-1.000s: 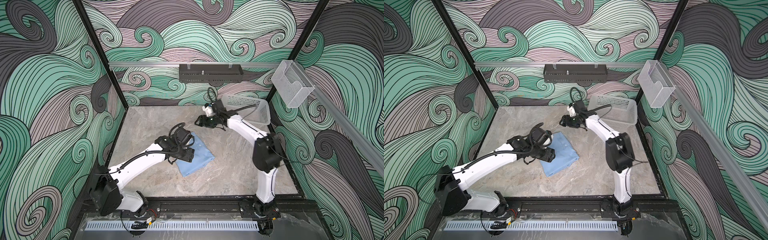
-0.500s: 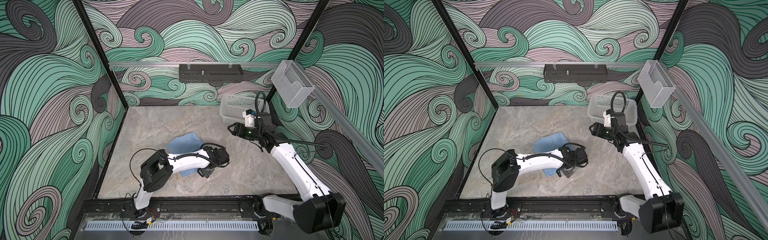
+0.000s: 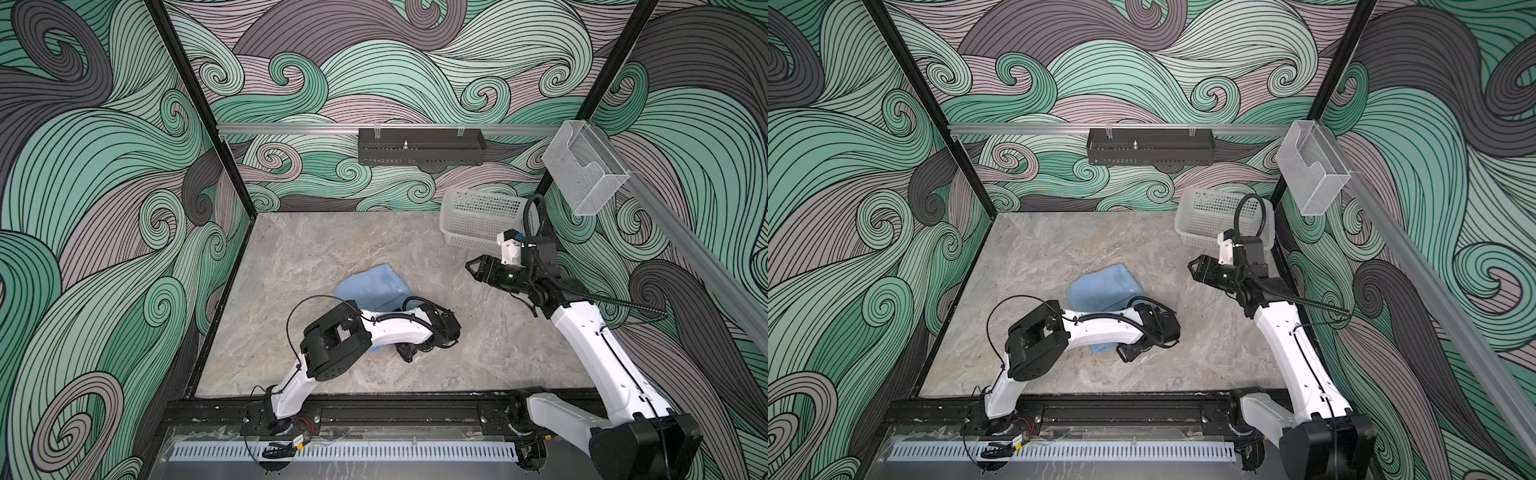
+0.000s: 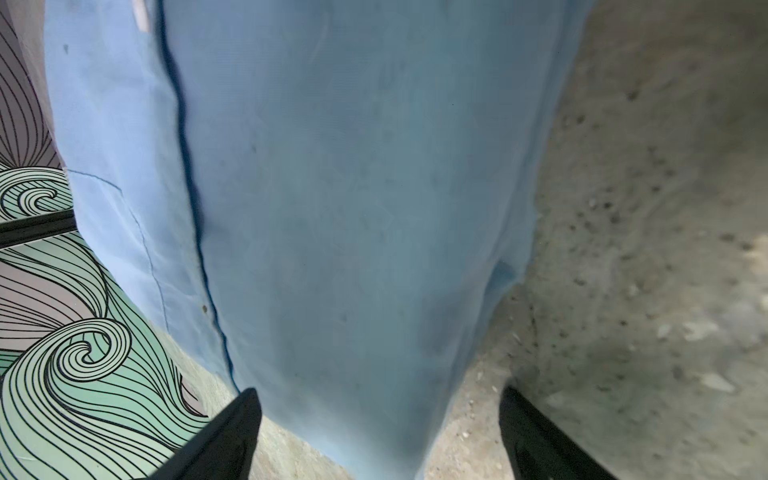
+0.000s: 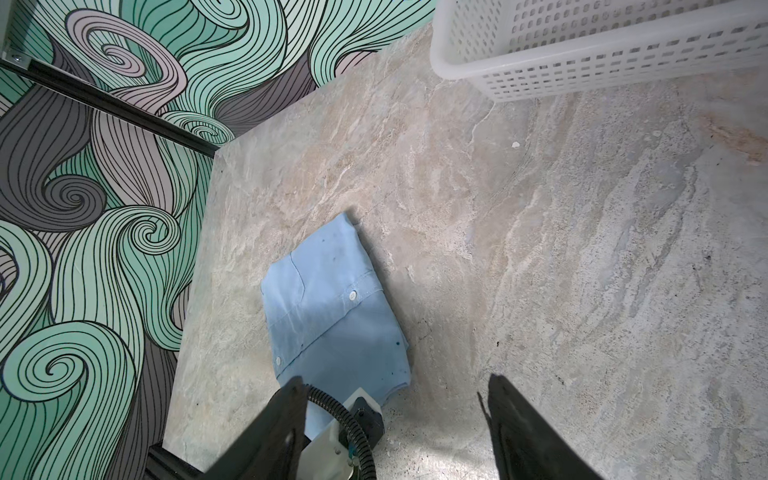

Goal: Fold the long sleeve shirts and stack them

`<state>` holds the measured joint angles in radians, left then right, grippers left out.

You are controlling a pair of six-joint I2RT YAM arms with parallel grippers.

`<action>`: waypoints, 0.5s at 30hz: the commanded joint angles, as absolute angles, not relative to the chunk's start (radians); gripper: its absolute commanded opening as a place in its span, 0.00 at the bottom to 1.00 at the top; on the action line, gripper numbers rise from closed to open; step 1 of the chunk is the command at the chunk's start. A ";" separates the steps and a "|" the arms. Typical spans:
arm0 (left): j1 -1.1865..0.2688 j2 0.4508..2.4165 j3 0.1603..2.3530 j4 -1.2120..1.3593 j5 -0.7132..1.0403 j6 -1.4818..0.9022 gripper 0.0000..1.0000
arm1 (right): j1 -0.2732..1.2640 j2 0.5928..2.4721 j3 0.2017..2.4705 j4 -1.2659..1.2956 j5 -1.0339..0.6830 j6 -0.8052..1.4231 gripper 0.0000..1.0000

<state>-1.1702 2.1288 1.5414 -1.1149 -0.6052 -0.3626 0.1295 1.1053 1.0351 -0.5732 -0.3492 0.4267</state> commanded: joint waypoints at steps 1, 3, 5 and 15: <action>-1.169 2.158 1.538 -1.110 -0.666 -0.362 0.92 | 0.124 1.104 1.028 -0.572 -0.368 0.422 0.69; -1.164 2.182 1.538 -1.101 -0.707 -0.346 0.92 | 0.124 1.109 1.028 -0.567 -0.370 0.423 0.69; -1.153 2.212 1.546 -1.097 -0.756 -0.327 0.92 | 0.124 1.113 1.025 -0.559 -0.375 0.427 0.69; -1.074 2.272 1.515 -0.981 -0.696 -0.194 0.44 | 0.123 1.123 1.023 -0.553 -0.378 0.430 0.69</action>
